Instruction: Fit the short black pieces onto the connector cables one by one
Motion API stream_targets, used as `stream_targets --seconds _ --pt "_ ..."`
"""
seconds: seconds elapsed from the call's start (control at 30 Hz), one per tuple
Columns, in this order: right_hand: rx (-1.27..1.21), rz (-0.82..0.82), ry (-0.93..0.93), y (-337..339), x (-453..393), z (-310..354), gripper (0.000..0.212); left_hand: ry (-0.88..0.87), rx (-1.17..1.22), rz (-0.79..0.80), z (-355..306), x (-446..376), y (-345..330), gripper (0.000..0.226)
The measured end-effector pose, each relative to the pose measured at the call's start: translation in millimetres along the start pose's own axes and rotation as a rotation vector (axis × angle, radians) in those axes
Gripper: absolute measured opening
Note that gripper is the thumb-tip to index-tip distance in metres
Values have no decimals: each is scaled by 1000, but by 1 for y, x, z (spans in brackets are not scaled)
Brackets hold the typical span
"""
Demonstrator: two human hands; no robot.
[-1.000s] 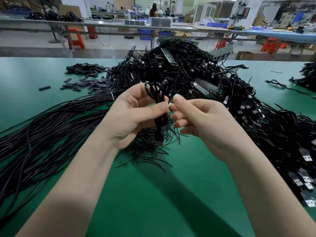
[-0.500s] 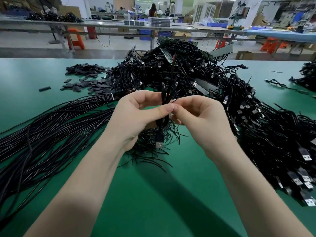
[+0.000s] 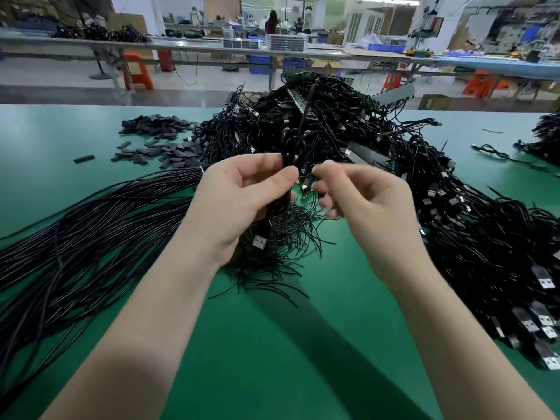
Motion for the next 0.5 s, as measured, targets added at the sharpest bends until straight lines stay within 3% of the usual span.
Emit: stream_targets --seconds 0.1,0.3,0.4,0.5 --pt "-205 153 -340 -4 3 -2 23 -177 -131 24 2 0 -1 15" --pt "-454 233 -516 -5 2 -3 14 -212 -178 73 5 0 0 19" --pt "-493 238 -508 -4 2 -3 15 -172 -126 103 6 0 0 20" --pt "-275 153 -238 -5 2 -5 5 -68 -70 53 7 0 -3 24"
Point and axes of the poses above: each hand's wrist, its own x-axis away from the middle knuckle, its own y-axis out of the back of the hand, z = x × y, the point moved 1 cm from there along -x, towards the middle knuckle, and after that the axes turned 3 degrees about -z, right-handed, at the moved point
